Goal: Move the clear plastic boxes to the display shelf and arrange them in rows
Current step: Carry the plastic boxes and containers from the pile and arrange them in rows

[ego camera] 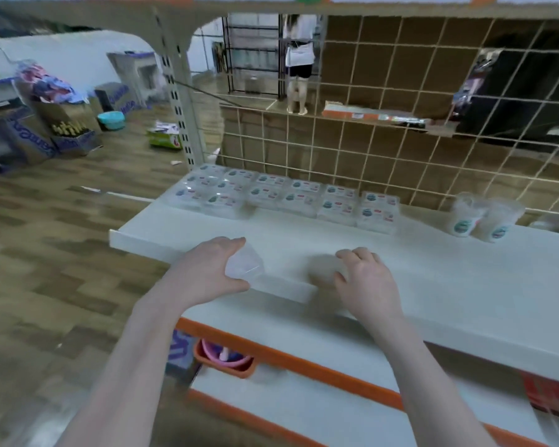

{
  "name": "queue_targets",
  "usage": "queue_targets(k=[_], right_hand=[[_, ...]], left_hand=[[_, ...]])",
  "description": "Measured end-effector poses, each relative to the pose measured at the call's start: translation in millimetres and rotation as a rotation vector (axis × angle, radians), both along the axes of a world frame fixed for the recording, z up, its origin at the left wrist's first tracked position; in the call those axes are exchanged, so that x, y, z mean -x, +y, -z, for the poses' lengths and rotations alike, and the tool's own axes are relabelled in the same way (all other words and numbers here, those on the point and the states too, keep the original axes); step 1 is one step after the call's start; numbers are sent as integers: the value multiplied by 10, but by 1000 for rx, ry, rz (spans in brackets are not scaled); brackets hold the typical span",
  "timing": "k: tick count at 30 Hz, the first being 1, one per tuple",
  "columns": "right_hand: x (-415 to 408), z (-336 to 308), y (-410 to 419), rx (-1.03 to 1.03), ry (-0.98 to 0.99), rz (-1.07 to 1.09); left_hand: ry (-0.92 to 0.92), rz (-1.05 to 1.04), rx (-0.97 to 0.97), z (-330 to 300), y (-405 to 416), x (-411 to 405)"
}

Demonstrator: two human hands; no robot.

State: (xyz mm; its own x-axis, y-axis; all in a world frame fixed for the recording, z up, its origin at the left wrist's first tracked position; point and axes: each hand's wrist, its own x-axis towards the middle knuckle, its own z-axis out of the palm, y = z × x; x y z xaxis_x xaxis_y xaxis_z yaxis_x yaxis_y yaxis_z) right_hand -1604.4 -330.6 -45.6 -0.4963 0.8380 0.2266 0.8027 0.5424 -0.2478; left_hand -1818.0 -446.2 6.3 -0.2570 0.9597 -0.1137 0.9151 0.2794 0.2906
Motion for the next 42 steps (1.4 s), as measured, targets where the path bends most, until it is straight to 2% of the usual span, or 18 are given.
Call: queue_targets(k=[6,14,23,30,42], right_hand=[[315,-85,-50,27,-5,24],[558,-42,342,28,-7,48],[664,151,585,53,-38,28],[739,329,656,-53,64,51],[737,403,724,-213,131,45]], left_hand=[[-47,25,-23,-22,40,342],[-48,78,-14,8,472,445],[-59,123,86,106,861,453],[-82,152,148,207,1030,549],[-144,176,95,276,1110,649]])
